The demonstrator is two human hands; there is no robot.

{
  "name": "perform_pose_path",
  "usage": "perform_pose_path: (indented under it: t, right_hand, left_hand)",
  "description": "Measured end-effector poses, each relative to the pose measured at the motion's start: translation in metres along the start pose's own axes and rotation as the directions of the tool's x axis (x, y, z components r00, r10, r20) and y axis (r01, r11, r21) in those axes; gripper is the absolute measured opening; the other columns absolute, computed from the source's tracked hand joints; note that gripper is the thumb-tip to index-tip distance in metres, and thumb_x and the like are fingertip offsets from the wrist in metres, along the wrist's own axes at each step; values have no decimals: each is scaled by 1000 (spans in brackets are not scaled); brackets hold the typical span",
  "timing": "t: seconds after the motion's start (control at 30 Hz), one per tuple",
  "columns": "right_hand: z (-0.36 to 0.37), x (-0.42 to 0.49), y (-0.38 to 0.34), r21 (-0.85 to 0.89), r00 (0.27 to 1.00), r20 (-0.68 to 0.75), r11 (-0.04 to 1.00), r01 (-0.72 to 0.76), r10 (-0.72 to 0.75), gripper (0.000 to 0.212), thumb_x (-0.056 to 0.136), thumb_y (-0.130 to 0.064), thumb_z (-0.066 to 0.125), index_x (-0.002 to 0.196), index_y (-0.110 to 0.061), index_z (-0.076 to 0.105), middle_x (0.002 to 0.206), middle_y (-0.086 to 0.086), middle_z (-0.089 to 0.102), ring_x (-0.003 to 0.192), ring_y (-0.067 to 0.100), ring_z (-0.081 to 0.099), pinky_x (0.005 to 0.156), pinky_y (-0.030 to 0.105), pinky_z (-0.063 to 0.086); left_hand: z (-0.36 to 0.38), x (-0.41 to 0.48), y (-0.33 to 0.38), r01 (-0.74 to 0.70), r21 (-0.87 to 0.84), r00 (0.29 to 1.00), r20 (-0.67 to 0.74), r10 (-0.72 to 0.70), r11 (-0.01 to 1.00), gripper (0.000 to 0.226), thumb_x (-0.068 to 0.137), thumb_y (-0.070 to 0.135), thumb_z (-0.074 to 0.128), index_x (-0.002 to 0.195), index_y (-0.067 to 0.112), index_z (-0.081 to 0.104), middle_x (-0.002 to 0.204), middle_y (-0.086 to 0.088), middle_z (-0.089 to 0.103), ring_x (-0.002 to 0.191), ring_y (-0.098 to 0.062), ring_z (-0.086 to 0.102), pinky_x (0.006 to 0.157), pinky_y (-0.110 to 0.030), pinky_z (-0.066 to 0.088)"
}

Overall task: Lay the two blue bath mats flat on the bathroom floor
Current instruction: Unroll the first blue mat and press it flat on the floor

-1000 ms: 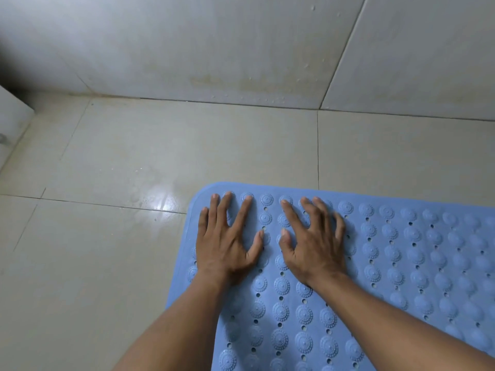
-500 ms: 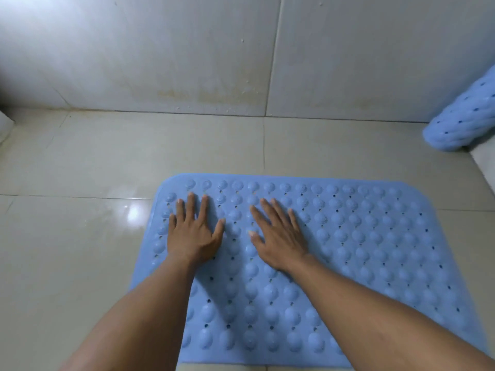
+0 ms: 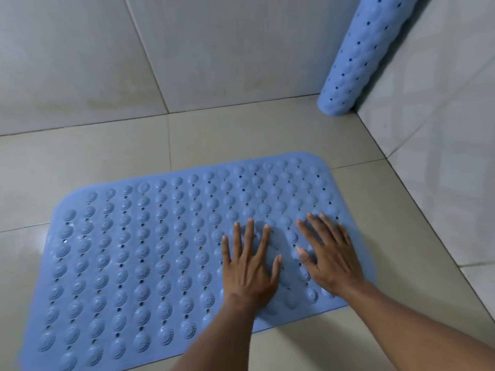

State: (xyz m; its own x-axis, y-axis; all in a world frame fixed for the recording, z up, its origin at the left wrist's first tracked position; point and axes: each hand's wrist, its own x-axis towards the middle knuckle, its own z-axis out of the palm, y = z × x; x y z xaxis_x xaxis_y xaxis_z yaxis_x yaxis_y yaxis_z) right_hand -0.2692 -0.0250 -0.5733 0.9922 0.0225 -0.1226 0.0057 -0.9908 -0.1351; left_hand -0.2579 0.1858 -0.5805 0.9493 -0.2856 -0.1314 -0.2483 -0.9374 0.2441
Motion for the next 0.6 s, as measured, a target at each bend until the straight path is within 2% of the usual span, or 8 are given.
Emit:
perform_pose_path:
  t: [0.17, 0.3, 0.43, 0.6]
  right_hand:
    - [4, 9, 10, 15, 994, -108, 1000, 7, -5, 61, 95, -53, 41, 151, -29, 45, 155, 6, 44, 147, 31, 34, 112, 58, 32]
    - [12, 11, 15, 45, 983, -182, 999, 12, -4, 66, 91, -51, 49, 149, -20, 48, 150, 12, 45, 143, 33, 38, 112, 57, 32]
    - [18, 10, 16, 95, 978, -203, 995, -30, 49, 68, 87, -52, 55, 146, -17, 52, 149, 15, 44, 144, 34, 38, 113, 55, 32]
    - [19, 17, 18, 141, 977, -208, 990, -26, 55, 64, 87, -50, 58, 144, -22, 55, 150, 16, 45, 148, 34, 33, 113, 55, 31]
  left_hand:
    - [11, 15, 27, 0, 27, 999, -41, 1, 1000, 70, 93, 58, 42, 155, 24, 41, 160, -12, 39, 149, -37, 30, 118, -52, 16]
    - [17, 10, 31, 61, 23, 996, -62, -59, 998, 72, 86, 54, 49, 153, 27, 44, 152, -13, 44, 141, -37, 38, 112, -50, 23]
    - [17, 11, 31, 115, 18, 993, -29, -115, 993, 75, 83, 58, 50, 154, 36, 40, 149, -16, 41, 141, -40, 37, 111, -52, 24]
    - [18, 16, 32, 116, 38, 993, 1, -116, 993, 75, 84, 58, 49, 155, 35, 39, 150, -16, 42, 145, -38, 35, 112, -52, 23]
